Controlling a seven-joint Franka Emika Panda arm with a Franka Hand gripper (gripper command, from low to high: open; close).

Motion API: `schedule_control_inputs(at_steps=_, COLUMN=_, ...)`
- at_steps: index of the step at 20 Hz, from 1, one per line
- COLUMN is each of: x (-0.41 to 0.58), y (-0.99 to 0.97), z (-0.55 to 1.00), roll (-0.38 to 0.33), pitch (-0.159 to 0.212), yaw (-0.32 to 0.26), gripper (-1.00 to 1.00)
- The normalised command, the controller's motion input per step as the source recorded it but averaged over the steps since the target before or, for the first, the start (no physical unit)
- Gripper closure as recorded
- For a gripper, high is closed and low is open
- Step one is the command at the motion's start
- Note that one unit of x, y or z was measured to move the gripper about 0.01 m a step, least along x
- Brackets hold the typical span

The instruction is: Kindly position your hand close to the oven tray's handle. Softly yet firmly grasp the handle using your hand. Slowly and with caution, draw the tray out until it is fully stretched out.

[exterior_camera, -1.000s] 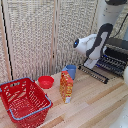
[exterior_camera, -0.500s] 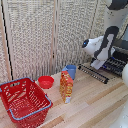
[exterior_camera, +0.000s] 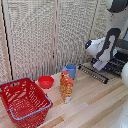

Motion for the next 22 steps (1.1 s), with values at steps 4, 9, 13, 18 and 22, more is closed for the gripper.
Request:
schedule_control_inputs(at_steps=4, x=-0.026, y=0.0, z=0.11, roll=-0.028, pitch=0.001, yaw=-0.021, gripper=1.0)
schedule_control_inputs(at_steps=9, x=-0.087, y=0.11, z=0.03, roll=-0.082, pitch=0.026, yaw=0.014, gripper=1.0)
schedule_control_inputs(at_steps=13, x=-0.105, y=0.02, z=0.01, roll=-0.043, pitch=0.008, yaw=0.0, gripper=1.0)
schedule_control_inputs(at_steps=18, x=-0.171, y=0.05, z=0.03, roll=0.034, pitch=0.029, yaw=0.0, gripper=1.0)
schedule_control_inputs(at_steps=22, x=-0.093, y=0.08, z=0.08, roll=-0.005, pitch=0.016, yaw=-0.107, gripper=1.0)
